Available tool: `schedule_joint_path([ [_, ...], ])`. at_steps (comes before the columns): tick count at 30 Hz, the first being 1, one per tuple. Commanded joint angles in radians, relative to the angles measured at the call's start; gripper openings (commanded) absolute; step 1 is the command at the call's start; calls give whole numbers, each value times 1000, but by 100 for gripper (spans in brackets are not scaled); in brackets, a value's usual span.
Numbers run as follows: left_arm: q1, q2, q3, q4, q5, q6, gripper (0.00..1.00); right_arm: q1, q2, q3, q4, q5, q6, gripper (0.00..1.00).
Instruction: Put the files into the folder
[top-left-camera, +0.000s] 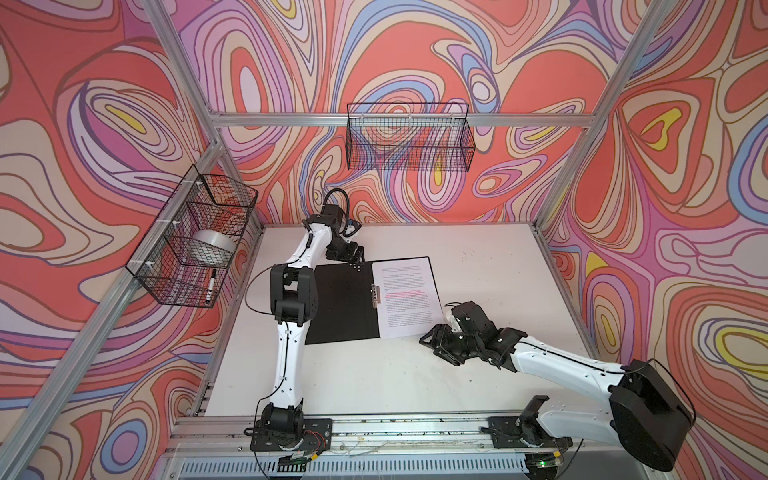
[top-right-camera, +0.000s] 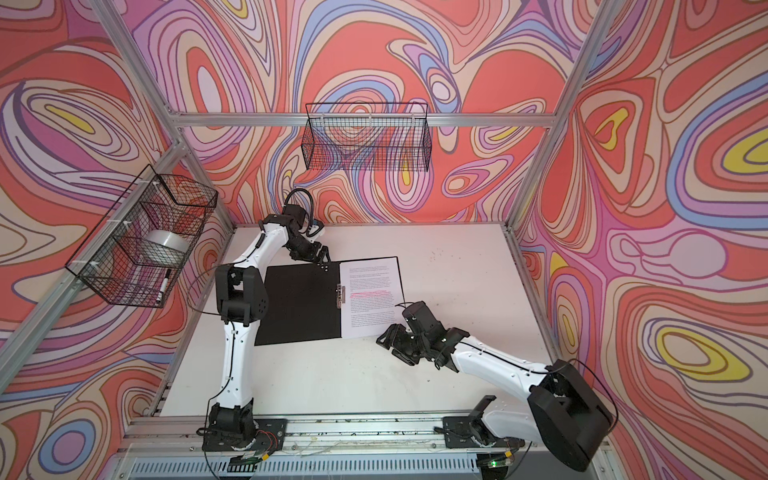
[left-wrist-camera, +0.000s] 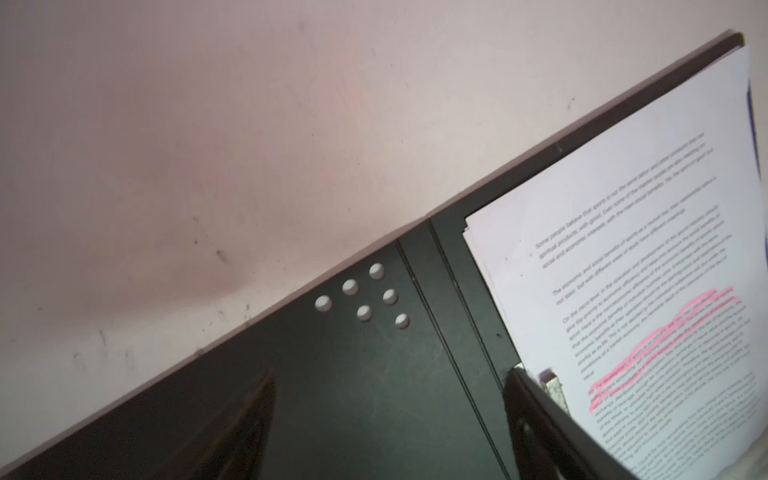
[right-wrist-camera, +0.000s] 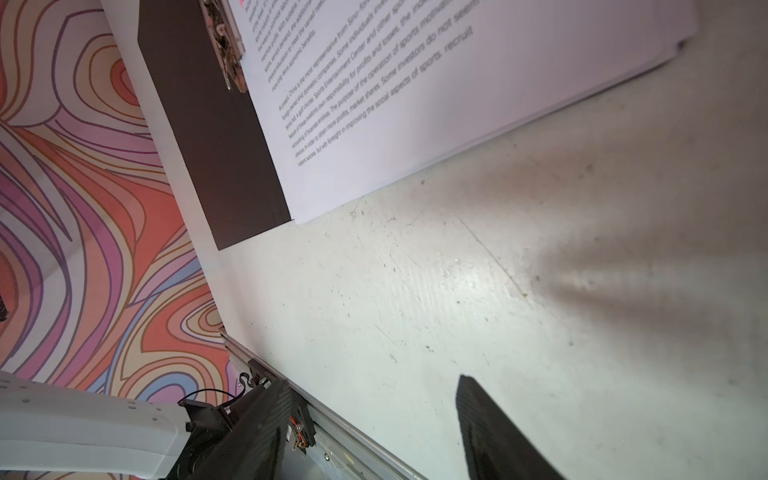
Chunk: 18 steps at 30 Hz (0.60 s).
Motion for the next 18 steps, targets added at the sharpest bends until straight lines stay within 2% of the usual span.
schedule_joint_path([
  [1,-18,50,56,-3,-26,-62,88,37,35,-9,49,62,47,67],
  [8,-37,180,221,-59,8,-109,89,88,80,-3,114,87,91,67],
  [18,-44,211,231,-51,52,-143,89,173,202,42,221,141,146,66],
])
